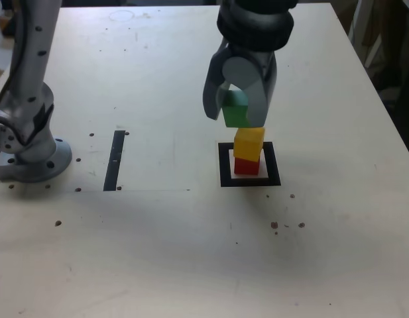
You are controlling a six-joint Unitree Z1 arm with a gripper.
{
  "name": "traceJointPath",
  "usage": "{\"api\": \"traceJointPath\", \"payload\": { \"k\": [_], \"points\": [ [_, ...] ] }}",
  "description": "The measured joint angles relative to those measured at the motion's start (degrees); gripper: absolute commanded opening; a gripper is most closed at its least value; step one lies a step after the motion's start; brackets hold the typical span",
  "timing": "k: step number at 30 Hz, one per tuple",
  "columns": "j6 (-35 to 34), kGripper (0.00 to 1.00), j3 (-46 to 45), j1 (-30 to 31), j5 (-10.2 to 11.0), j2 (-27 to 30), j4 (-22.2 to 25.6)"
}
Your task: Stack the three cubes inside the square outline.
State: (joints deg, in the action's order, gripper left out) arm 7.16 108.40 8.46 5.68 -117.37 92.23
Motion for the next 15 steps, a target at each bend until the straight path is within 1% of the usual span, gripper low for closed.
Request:
{"api": "traceJointPath", "payload": {
  "k": [7,12,13,14,15],
  "points": [
    [-0.04,0.30,1.49,0.18,-0.20,-2.28,0.01],
    [-0.04,0.31,1.81,0.19,0.03,-3.09,0.01],
    [-0.04,0.34,1.86,0.19,0.06,-3.15,0.01],
    [-0.04,0.40,1.90,0.19,0.09,-3.18,0.01],
    [-0.04,0.53,1.91,0.19,0.16,-3.19,0.01]
  ]
}}
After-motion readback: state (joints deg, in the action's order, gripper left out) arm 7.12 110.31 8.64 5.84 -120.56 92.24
